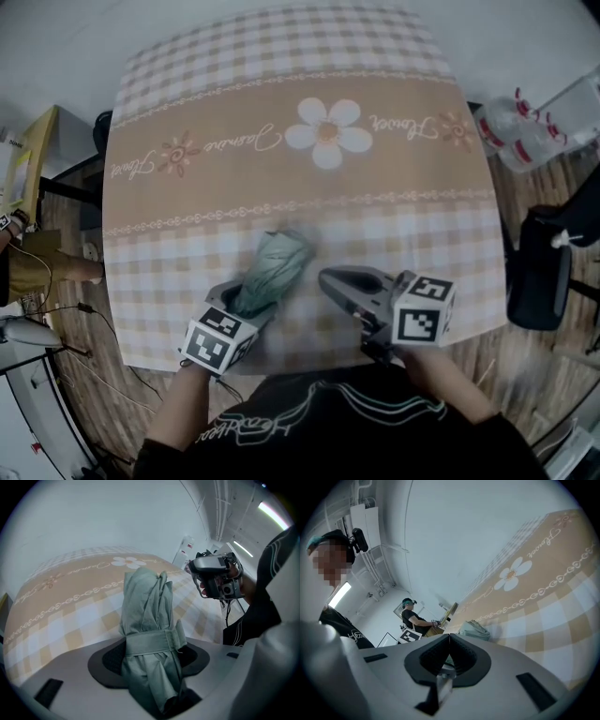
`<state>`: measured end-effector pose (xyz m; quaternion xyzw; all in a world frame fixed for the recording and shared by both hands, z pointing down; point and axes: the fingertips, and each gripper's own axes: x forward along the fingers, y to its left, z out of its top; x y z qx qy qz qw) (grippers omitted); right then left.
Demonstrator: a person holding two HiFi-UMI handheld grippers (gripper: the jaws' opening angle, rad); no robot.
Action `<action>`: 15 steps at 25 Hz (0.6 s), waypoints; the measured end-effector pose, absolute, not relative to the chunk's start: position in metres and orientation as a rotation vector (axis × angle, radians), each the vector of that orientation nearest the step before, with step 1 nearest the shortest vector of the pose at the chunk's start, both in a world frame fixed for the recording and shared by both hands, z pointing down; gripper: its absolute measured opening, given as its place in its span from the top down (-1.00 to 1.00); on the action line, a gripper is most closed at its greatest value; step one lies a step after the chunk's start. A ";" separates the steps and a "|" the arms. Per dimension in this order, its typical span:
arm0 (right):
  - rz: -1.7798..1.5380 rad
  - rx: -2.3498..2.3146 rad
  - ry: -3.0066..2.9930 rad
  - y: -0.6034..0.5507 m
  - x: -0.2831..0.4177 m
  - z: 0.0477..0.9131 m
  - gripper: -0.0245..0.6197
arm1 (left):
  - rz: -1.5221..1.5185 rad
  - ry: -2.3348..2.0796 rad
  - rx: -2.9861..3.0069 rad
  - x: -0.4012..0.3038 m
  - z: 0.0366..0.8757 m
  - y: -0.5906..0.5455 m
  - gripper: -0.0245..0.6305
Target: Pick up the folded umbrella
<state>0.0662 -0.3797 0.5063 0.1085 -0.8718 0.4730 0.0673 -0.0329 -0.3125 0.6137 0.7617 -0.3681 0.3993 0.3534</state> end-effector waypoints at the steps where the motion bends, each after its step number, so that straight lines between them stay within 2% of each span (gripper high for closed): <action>1: 1.415 0.312 -2.624 -0.381 0.064 0.508 0.89 | 1.029 -0.956 1.968 -0.033 0.614 -0.313 0.13; 6: 1.402 0.272 -2.605 -0.384 0.061 0.514 0.89 | 1.002 -0.983 1.938 -0.033 0.613 -0.314 0.12; 15: 1.421 0.242 -2.585 -0.356 0.062 0.509 0.89 | 0.763 -1.054 1.863 -0.028 0.599 -0.312 0.13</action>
